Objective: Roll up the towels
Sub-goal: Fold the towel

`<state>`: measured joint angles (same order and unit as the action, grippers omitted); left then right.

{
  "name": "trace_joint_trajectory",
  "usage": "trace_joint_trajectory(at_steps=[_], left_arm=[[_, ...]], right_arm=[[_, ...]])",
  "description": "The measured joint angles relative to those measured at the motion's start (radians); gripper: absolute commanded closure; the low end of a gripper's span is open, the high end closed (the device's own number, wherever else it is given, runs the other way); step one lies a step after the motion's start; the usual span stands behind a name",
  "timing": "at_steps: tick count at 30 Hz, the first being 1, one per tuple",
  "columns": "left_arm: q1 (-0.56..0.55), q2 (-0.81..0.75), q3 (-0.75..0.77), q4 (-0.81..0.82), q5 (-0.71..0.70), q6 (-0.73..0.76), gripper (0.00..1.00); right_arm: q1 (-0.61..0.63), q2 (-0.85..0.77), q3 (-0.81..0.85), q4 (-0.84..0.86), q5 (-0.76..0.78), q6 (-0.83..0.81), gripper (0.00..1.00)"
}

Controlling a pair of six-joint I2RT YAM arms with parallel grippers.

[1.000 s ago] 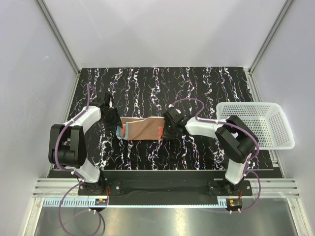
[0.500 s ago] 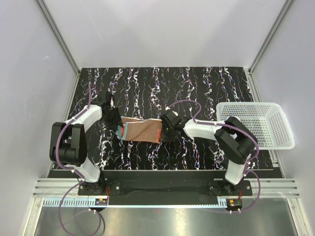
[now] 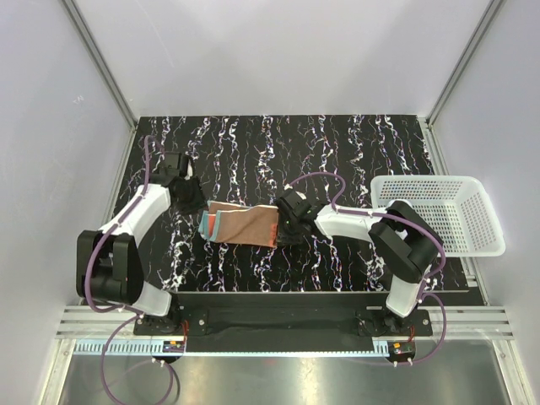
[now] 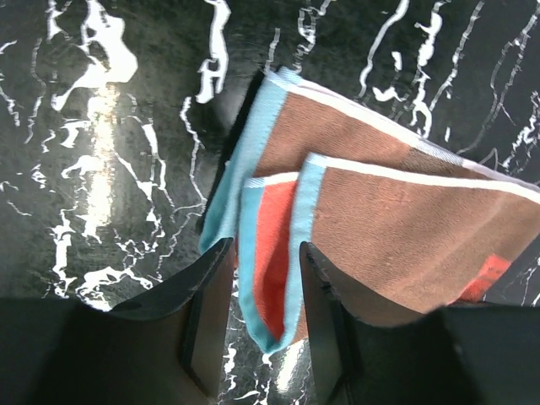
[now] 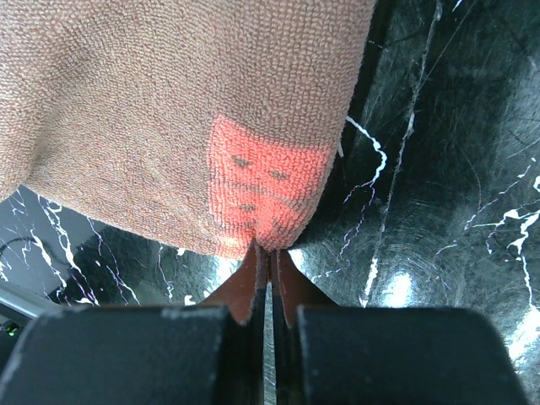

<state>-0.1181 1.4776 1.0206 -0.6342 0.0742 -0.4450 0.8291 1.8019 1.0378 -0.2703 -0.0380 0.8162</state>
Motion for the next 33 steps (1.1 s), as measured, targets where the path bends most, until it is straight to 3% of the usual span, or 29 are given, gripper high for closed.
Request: trace_joint_trajectory(at_steps=[25, 33], left_arm=[[-0.033, 0.160, 0.001, -0.026, -0.005, 0.000, 0.53], [-0.033, 0.185, 0.014, -0.021, 0.013, 0.000, 0.69]], right_arm=[[0.000, 0.000, 0.000, 0.000, 0.000, 0.000, 1.00], [0.000, 0.000, 0.000, 0.001, -0.001, 0.000, 1.00]])
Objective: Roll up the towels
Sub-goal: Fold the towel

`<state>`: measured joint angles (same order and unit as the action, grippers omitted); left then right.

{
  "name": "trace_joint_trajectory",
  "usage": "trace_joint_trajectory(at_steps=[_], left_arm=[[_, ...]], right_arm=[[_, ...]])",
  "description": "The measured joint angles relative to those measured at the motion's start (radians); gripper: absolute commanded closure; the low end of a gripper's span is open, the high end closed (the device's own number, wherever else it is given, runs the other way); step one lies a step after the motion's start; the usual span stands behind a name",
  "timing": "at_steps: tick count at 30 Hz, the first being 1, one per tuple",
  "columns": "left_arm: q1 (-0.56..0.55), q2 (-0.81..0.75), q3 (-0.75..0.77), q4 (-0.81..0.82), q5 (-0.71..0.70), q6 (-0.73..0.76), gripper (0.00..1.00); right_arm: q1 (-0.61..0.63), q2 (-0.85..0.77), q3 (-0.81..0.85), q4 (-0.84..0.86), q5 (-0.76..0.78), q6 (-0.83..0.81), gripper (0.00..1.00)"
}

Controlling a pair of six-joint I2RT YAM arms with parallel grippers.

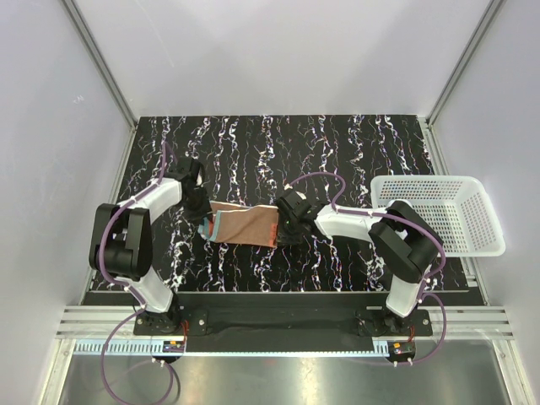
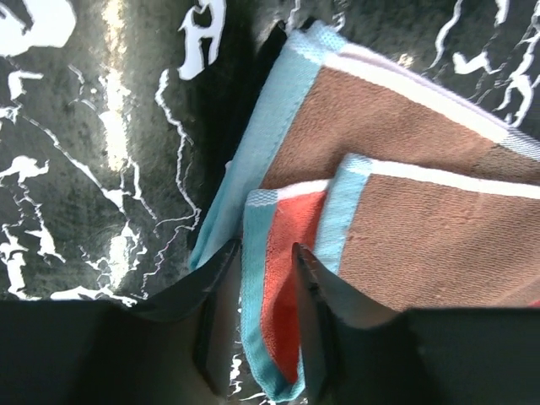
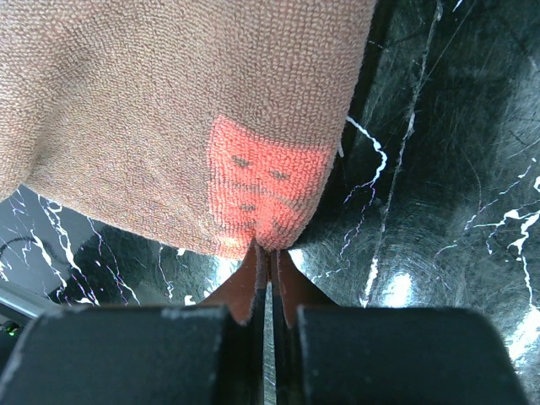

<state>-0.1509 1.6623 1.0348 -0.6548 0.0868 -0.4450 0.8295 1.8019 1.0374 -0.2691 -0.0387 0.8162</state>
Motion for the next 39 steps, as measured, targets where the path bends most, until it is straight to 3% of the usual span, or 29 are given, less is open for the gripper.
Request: trace_joint_trajectory(at_steps=[3, 4, 6, 19, 29, 34, 38, 39], left_arm=[[0.000, 0.002, 0.005, 0.006, 0.010, 0.000, 0.83], [0.000, 0.002, 0.006, 0.007, 0.014, 0.000, 0.93], [0.000, 0.002, 0.007, 0.011, 0.019, -0.002, 1.00], [0.000, 0.006, 0.162, -0.003, 0.029, 0.041, 1.00], [0.018, 0.051, 0.170, 0.023, 0.028, 0.072, 1.00], [0.059, 0.141, 0.170, 0.018, 0.009, 0.072, 0.83], [0.095, 0.197, 0.184, 0.005, 0.006, 0.069, 0.60], [0.101, 0.198, 0.188, 0.005, 0.003, 0.068, 0.50]], right_arm=[[0.000, 0.000, 0.000, 0.000, 0.000, 0.000, 1.00], [0.000, 0.000, 0.000, 0.001, 0.000, 0.000, 1.00], [0.000, 0.000, 0.000, 0.001, 0.000, 0.000, 1.00], [0.000, 0.000, -0.014, 0.030, -0.009, 0.003, 1.00], [0.008, 0.012, -0.010, 0.051, -0.019, 0.007, 1.00], [0.016, 0.020, -0.008, 0.067, -0.031, 0.011, 1.00], [0.025, 0.037, 0.012, 0.066, -0.034, 0.012, 1.00], [0.029, 0.041, 0.018, 0.066, -0.034, 0.012, 0.98]])
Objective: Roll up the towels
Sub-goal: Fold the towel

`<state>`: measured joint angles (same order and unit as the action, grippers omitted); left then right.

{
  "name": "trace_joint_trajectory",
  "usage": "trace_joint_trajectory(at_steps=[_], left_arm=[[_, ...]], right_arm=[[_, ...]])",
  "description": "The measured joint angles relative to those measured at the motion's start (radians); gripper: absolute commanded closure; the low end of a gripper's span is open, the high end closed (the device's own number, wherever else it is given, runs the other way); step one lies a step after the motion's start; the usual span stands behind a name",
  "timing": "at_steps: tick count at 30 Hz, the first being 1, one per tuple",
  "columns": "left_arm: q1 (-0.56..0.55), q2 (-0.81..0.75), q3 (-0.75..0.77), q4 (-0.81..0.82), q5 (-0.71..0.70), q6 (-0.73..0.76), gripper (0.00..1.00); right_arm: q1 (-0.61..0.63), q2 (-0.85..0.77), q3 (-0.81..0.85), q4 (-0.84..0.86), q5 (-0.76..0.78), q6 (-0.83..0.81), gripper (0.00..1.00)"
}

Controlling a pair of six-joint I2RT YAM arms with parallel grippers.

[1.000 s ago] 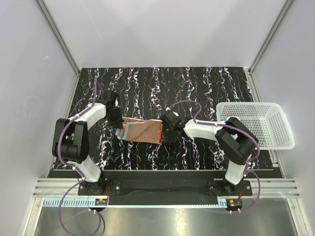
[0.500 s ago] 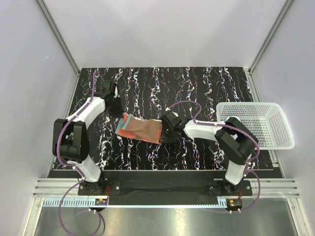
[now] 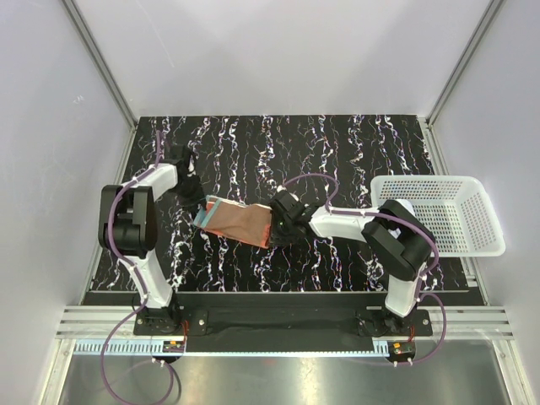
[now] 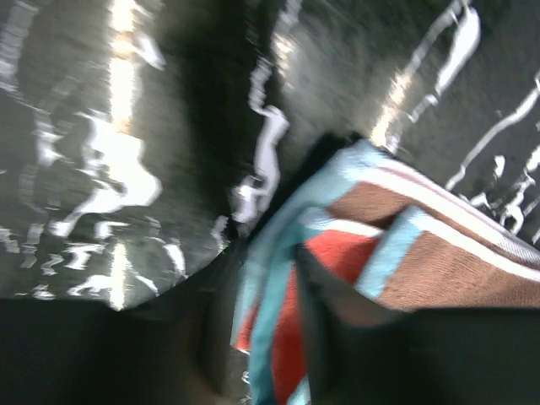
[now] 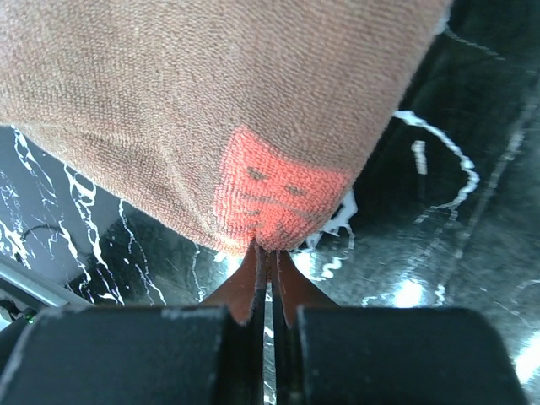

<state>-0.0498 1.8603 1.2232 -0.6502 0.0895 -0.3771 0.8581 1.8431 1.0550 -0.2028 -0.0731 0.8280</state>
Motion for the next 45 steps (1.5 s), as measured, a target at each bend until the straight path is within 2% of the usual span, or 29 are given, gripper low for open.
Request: trace_joint_trajectory(at_steps=[3, 7, 16, 28, 29, 30, 32, 33, 35, 45], left_arm=[[0.012, -0.003, 0.001, 0.001, -0.014, -0.003, 0.44], [0.010, -0.049, -0.007, 0.006, -0.034, -0.007, 0.53], [-0.079, -0.249, -0.035, 0.077, -0.058, 0.008, 0.55], [-0.106, -0.071, -0.028, 0.049, 0.006, 0.030, 0.57], [-0.107, -0.064, -0.027, 0.047, 0.009, 0.031, 0.59], [-0.107, -0.060, -0.027, 0.047, 0.013, 0.031, 0.69], [-0.107, -0.057, -0.026, 0.046, 0.020, 0.035, 0.76], [-0.107, -0.057, -0.026, 0.046, 0.024, 0.038, 0.88], [-0.109, -0.057, -0.024, 0.047, 0.032, 0.041, 1.00], [-0.112, -0.077, -0.023, 0.047, -0.008, 0.047, 1.00]], right_arm=[[0.010, 0.010, 0.012, 0.000, 0.000, 0.002, 0.92], [0.013, 0.014, 0.018, -0.002, 0.000, 0.004, 0.87], [0.014, 0.016, 0.018, -0.003, 0.000, 0.007, 0.85], [0.014, 0.016, 0.019, -0.003, 0.000, 0.007, 0.86], [0.014, 0.016, 0.019, -0.003, 0.000, 0.007, 0.86], [0.014, 0.016, 0.019, -0.003, 0.000, 0.007, 0.86], [0.014, 0.016, 0.019, -0.003, 0.000, 0.007, 0.87], [0.014, 0.016, 0.019, -0.003, 0.000, 0.007, 0.86], [0.014, 0.016, 0.019, -0.003, 0.000, 0.007, 0.87], [0.014, 0.016, 0.018, -0.003, 0.000, 0.007, 0.87]])
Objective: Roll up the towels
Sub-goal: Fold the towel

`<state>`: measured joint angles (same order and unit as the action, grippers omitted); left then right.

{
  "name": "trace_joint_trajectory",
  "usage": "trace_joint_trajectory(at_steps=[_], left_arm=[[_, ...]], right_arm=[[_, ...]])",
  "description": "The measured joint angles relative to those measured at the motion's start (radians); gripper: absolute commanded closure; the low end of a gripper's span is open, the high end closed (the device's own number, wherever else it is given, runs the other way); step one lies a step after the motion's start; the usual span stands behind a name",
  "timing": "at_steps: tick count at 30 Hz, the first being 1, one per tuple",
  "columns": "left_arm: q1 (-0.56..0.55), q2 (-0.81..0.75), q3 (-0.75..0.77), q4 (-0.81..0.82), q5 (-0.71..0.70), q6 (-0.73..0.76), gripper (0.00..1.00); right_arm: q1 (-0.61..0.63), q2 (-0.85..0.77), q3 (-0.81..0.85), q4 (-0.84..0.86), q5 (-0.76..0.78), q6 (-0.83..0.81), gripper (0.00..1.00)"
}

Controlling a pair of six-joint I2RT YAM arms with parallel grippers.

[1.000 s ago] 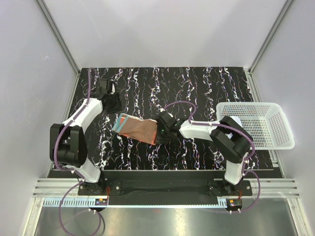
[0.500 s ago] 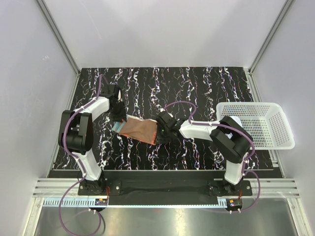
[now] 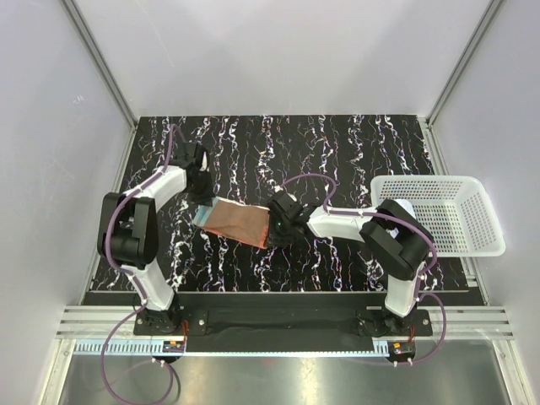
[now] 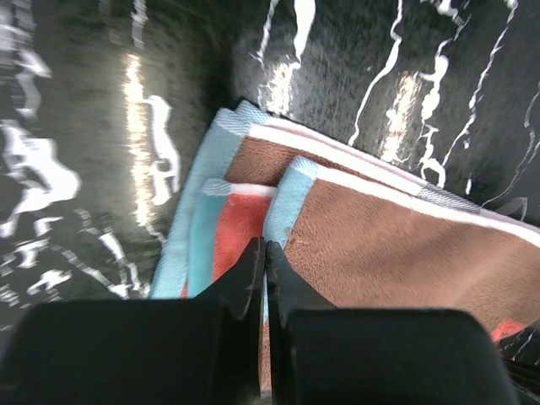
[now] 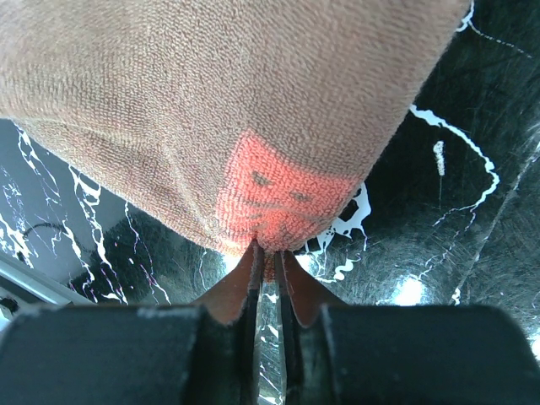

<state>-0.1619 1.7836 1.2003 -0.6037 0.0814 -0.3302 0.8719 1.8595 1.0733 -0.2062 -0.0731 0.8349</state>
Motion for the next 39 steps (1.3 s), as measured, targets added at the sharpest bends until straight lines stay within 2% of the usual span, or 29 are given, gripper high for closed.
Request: trace_joint_trajectory(at_steps=[6, 12, 15, 16, 17, 19, 20, 24, 26, 28, 29, 30, 32, 33, 34, 35, 36, 37, 39], left_arm=[[-0.001, -0.092, 0.000, 0.001, -0.099, -0.004, 1.00], [-0.002, -0.098, 0.000, -0.006, -0.160, -0.010, 1.00], [-0.002, -0.064, 0.000, -0.009, -0.180, -0.010, 0.90], [-0.002, -0.049, 0.000, -0.011, -0.188, -0.009, 0.74], [-0.002, -0.032, 0.001, -0.017, -0.196, -0.004, 0.66], [-0.002, -0.001, 0.004, -0.037, -0.212, -0.009, 0.48], [-0.002, 0.008, 0.004, -0.042, -0.218, -0.011, 0.42], [-0.002, 0.013, 0.005, -0.059, -0.239, -0.013, 0.31], [-0.002, -0.005, 0.004, -0.061, -0.247, -0.017, 0.31], [-0.002, -0.046, 0.000, -0.060, -0.254, -0.019, 0.39], [-0.002, -0.078, -0.006, -0.056, -0.256, -0.022, 0.43], [-0.004, -0.116, -0.014, -0.055, -0.256, -0.024, 0.54], [-0.009, -0.204, -0.033, -0.054, -0.259, -0.035, 0.63], [-0.015, -0.248, -0.041, -0.053, -0.261, -0.040, 0.74], [-0.025, -0.286, -0.048, -0.053, -0.262, -0.047, 0.77], [-0.035, -0.314, -0.054, -0.052, -0.262, -0.050, 0.80], [-0.049, -0.345, -0.064, -0.048, -0.261, -0.060, 0.83], [-0.061, -0.370, -0.078, -0.045, -0.257, -0.070, 0.88], [-0.083, -0.401, -0.116, -0.027, -0.237, -0.099, 0.90]], right_arm=[[0.000, 0.000, -0.005, 0.007, 0.000, 0.000, 0.84], [0.000, -0.001, -0.007, 0.021, -0.008, 0.002, 0.73], [0.000, 0.000, -0.007, 0.029, -0.018, 0.005, 0.62], [0.001, 0.000, -0.006, 0.031, -0.022, 0.005, 0.60], [0.001, 0.000, -0.005, 0.034, -0.025, 0.008, 0.53], [0.004, -0.001, -0.002, 0.038, -0.030, 0.012, 0.47], [0.006, -0.001, 0.000, 0.039, -0.030, 0.011, 0.46], [0.008, -0.020, 0.000, 0.020, -0.024, 0.011, 0.31], [0.008, -0.036, 0.000, -0.013, -0.014, 0.006, 0.27], [0.009, -0.058, 0.000, -0.072, 0.005, -0.003, 0.23], [0.009, -0.069, 0.000, -0.104, 0.015, -0.008, 0.25], [0.009, -0.084, -0.001, -0.137, 0.030, -0.012, 0.28], [0.009, -0.123, -0.006, -0.182, 0.049, -0.020, 0.46], [0.009, -0.149, -0.009, -0.192, 0.058, -0.023, 0.54], [0.009, -0.171, -0.011, -0.197, 0.062, -0.027, 0.63], [0.009, -0.195, -0.012, -0.197, 0.064, -0.029, 0.77], [0.009, -0.212, -0.011, -0.192, 0.063, -0.034, 0.84], [0.009, -0.224, -0.009, -0.185, 0.063, -0.035, 0.88], [0.009, -0.218, 0.008, -0.177, 0.053, -0.035, 0.92]])
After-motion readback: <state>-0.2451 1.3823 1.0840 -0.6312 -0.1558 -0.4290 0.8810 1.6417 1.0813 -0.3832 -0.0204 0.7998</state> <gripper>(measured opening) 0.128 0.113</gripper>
